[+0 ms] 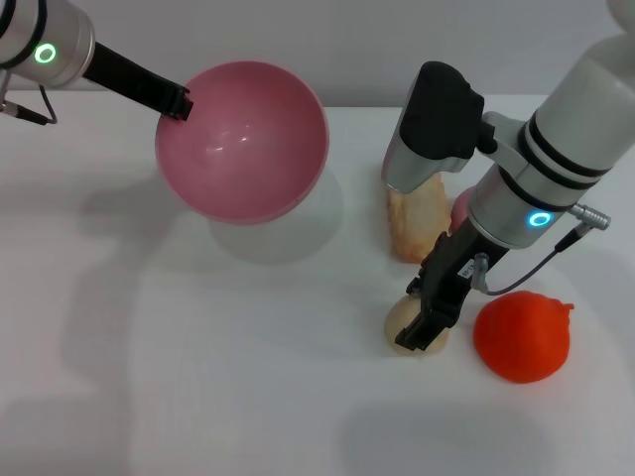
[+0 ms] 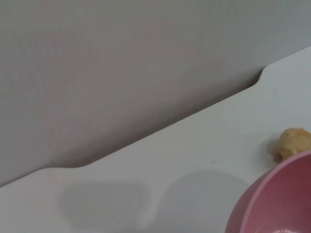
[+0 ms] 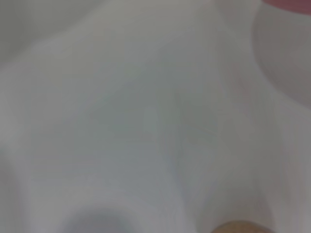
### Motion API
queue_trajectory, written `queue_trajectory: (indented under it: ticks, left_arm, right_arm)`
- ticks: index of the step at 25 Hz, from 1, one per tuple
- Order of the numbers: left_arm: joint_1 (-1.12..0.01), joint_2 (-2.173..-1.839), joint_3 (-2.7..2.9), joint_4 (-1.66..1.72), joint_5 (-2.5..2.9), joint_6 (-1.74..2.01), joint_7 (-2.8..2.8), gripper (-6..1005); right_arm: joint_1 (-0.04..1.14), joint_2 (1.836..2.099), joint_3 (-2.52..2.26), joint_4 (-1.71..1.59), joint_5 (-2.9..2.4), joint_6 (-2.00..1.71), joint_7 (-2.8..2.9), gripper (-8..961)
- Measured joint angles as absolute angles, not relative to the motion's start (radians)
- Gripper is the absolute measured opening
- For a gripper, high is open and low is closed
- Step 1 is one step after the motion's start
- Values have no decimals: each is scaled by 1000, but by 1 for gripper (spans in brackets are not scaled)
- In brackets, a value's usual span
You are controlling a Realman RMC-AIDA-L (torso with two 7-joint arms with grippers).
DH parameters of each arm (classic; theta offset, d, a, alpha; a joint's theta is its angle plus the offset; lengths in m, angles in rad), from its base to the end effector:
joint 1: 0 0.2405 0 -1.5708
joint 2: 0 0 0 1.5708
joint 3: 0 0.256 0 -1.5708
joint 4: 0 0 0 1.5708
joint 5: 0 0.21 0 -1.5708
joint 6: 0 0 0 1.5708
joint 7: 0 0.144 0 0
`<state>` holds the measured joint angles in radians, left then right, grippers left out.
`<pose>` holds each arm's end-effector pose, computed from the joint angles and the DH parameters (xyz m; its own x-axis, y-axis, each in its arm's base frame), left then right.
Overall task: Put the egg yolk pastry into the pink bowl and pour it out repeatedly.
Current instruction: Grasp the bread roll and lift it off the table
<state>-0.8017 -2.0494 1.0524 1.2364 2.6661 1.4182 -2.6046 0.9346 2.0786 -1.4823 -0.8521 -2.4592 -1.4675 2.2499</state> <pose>-0.1549 0.4281 0.0603 0.7096 0.6938 0.1229 0.6258 -0.5406 -0.5622 0.1463 0.3725 -0.0679 0.8409 -0.3308 0.4283 -0.3067 -0.9434 -0.1263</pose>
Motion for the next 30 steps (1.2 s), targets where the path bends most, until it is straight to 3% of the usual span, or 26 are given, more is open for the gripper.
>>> queue_trajectory:
  ticks: [4,14,17,30]
  left_arm:
    - [-805,-2049,1052,1236,2666,1419,-2604,42]
    - [-805,-2049,1052,1237,2666,1423,-2600,42]
    - [-805,-2049,1052,1239,2666,1427,-2600,42]
    - [-807,-2052,1052,1253,2666,1443,-2600,42]
  right_arm:
    - [943,2079,-1482,-836,-2459,-1464,2251,725]
    - [943,2075,-1481,-834,-2471,-1463,2252,554]
    - [943,2074,-1481,-833,-2471,-1466,2252,303]
    - [937,2074,-1479,-833,-2480,-1478,2252,110]
